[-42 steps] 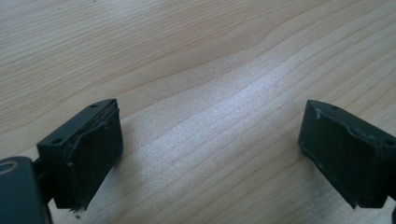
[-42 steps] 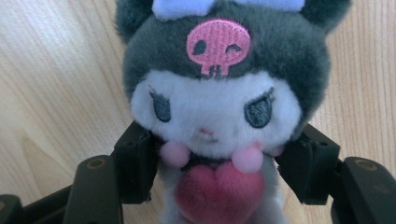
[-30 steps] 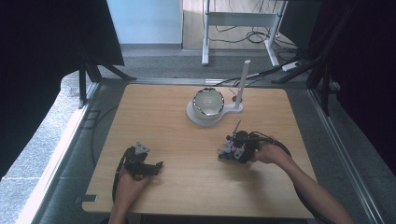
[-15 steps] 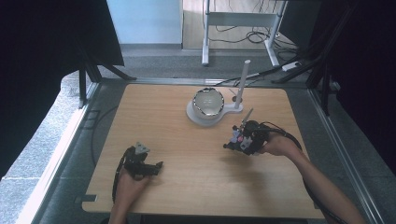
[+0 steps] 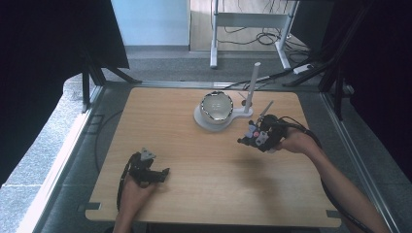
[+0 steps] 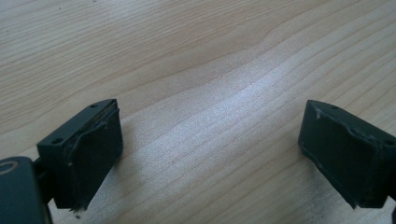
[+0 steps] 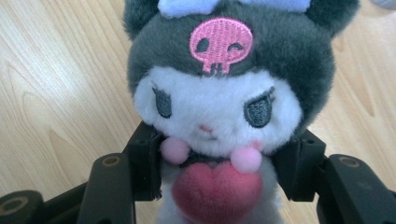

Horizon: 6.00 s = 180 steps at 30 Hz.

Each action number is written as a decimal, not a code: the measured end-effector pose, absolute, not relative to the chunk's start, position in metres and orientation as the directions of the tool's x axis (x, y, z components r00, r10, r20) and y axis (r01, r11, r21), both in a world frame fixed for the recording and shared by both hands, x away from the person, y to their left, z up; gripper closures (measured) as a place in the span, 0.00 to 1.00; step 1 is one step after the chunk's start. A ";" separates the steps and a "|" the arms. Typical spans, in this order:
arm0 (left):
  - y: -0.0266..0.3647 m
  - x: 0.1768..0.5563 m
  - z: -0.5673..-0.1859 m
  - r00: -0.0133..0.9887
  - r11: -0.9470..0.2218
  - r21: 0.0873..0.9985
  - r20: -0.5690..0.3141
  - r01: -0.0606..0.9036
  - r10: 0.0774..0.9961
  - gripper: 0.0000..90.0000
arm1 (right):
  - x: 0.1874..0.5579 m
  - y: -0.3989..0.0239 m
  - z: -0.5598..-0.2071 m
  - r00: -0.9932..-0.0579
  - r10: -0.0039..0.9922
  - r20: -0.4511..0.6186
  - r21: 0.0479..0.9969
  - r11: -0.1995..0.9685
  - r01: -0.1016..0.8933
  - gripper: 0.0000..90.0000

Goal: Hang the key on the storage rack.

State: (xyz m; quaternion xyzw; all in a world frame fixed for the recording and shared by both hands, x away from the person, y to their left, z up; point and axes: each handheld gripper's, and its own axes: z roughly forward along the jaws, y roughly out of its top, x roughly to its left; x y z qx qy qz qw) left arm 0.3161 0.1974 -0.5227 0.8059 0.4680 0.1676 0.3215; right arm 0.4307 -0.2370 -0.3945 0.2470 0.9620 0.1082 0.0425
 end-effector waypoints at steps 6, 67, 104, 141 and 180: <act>0.198 0.316 -0.523 0.507 -0.358 0.675 -0.029 0.645 0.861 0.07 | 0.437 -0.245 -0.384 -0.865 0.501 -0.026 0.246 0.842 0.481 0.47; 0.197 0.316 -0.523 0.507 -0.355 0.675 -0.032 0.646 0.862 0.07 | 0.534 -0.301 -0.284 -0.665 0.744 -0.068 0.391 0.633 0.668 0.47; 0.197 0.316 -0.523 0.506 -0.354 0.677 -0.031 0.645 0.862 0.07 | 0.545 -0.264 -0.305 -0.715 0.699 -0.022 0.380 0.667 0.640 0.47; 0.197 0.316 -0.523 0.506 -0.355 0.675 -0.032 0.647 0.862 0.07 | 0.560 -0.260 -0.393 -0.692 0.721 -0.045 0.397 0.648 0.650 0.35; 0.197 0.316 -0.523 0.506 -0.355 0.675 -0.031 0.647 0.862 0.07 | 0.515 -0.267 -0.403 -0.745 0.655 -0.128 0.371 0.728 0.577 0.12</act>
